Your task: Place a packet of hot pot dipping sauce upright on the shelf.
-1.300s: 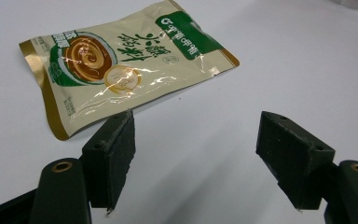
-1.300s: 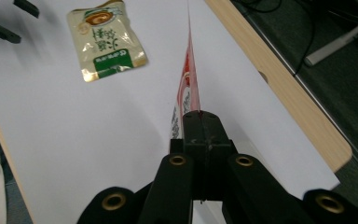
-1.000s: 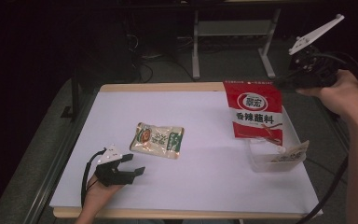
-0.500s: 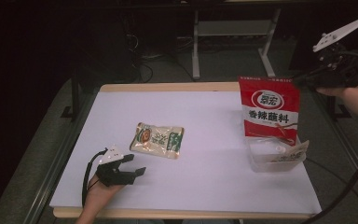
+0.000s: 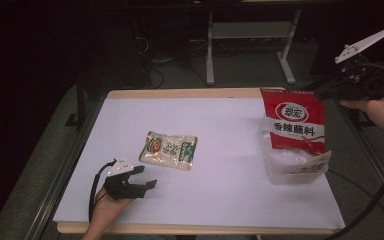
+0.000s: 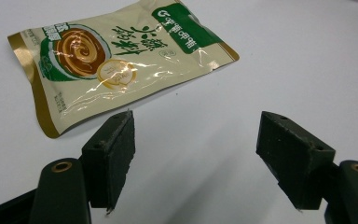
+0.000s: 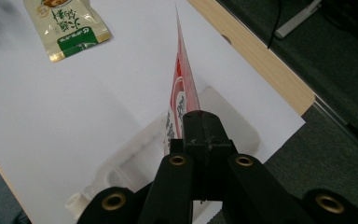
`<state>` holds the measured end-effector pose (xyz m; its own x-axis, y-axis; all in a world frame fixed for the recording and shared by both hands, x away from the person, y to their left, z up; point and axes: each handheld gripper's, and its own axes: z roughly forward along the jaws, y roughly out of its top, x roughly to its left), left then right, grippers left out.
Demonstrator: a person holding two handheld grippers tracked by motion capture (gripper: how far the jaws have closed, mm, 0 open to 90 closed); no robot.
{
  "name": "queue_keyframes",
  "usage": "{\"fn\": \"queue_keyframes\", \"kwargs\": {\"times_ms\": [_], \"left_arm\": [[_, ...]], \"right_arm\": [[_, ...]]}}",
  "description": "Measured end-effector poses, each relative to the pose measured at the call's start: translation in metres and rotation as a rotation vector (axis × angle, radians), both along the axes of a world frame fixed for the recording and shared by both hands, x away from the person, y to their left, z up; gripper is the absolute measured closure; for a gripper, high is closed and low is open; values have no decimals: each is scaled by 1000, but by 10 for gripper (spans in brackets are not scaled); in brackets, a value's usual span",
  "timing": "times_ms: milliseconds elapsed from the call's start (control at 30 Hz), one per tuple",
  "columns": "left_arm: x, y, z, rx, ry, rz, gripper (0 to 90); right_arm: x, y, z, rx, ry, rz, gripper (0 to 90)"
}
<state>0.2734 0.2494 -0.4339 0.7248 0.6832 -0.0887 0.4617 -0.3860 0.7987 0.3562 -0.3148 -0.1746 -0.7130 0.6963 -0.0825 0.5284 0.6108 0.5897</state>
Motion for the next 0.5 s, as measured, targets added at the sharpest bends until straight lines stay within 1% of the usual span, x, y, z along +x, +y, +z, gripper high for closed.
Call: {"fn": "queue_keyframes", "kwargs": {"times_ms": [133,233,333,433,500], "left_arm": [[0,-1,-1,6,1,-7,278],[0,-1,0,5,0,-6,278],[0,-1,0,4,1,-5,277],[1,-1,-1,6,-1,-6,277],[1,-1,-1,5,0,-5,277]], "right_arm": [[3,-1,-11,8,13,7,900],[4,-5,-17,28,15,3,900],[6,-12,-28,14,38,-23,900],[6,-24,-34,51,33,-54,900],[5,-32,-37,57,39,-80,900]]}}
